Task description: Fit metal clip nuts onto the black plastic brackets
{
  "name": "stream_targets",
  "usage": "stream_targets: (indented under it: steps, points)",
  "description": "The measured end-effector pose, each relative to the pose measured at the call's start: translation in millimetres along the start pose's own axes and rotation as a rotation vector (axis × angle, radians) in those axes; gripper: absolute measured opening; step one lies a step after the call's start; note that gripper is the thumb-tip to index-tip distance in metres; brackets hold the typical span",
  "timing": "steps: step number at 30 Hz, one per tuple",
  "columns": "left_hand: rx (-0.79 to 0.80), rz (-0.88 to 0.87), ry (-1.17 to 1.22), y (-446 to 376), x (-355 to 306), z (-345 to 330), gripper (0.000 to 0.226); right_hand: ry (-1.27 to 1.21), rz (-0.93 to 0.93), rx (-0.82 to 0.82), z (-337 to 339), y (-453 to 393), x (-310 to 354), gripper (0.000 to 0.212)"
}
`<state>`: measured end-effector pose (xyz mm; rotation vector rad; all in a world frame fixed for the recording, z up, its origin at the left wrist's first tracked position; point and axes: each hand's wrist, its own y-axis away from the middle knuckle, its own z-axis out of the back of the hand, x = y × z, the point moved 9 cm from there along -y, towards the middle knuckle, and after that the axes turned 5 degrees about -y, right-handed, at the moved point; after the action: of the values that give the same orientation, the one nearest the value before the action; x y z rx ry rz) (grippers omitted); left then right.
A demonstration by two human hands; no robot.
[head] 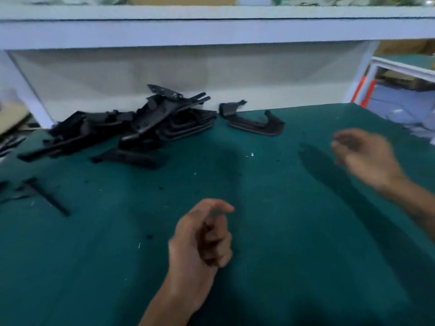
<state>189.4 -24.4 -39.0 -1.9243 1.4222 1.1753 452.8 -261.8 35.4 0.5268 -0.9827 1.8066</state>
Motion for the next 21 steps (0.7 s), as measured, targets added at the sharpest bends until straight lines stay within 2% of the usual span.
stream_targets:
  steps: [2,4,5,6,8,10,12,14,16,17,19,21]
  points:
    - [0.068,-0.004,-0.033,-3,2,-5,0.028,0.003,-0.064,0.008,-62,-53,5,0.043]
    - [0.116,0.009,-0.032,-6,5,-8,0.035,-0.011,-0.252,0.02,-109,-93,-9,0.069]
    - [0.137,0.005,-0.024,-8,4,-8,0.036,-0.025,-0.328,0.022,-126,-105,-16,0.075]
    - [0.161,0.001,-0.011,-9,3,-8,0.036,-0.076,-0.394,0.041,-142,-111,-17,0.075]
    - [0.195,0.001,0.025,-9,1,-9,0.036,-0.144,-0.449,0.026,-161,-121,-23,0.055]
    - [0.221,0.003,0.062,-10,-1,-9,0.035,-0.127,-0.494,-0.079,-160,-121,-27,0.033]
    - [0.224,-0.004,0.087,-10,-2,-7,0.033,-0.139,-0.524,-0.249,-137,-106,-24,0.033]
    - [0.204,-0.033,0.106,-9,-4,-4,0.028,-0.256,-0.484,-0.386,-111,-82,-15,0.031]
    - [0.178,-0.041,0.104,-9,-4,-1,0.028,-0.443,-0.394,-0.446,-87,-51,-1,0.009]
    - [0.171,-0.036,0.101,-9,-3,-1,0.028,-0.532,-0.365,-0.455,-75,-33,5,0.013]
    - [0.149,-0.052,0.067,-6,-3,0,0.027,-0.706,-0.324,-0.37,-63,3,16,0.026]
    - [0.052,-0.24,-0.102,-1,-14,5,0.022,-0.805,-0.284,-0.213,-60,40,35,0.026]
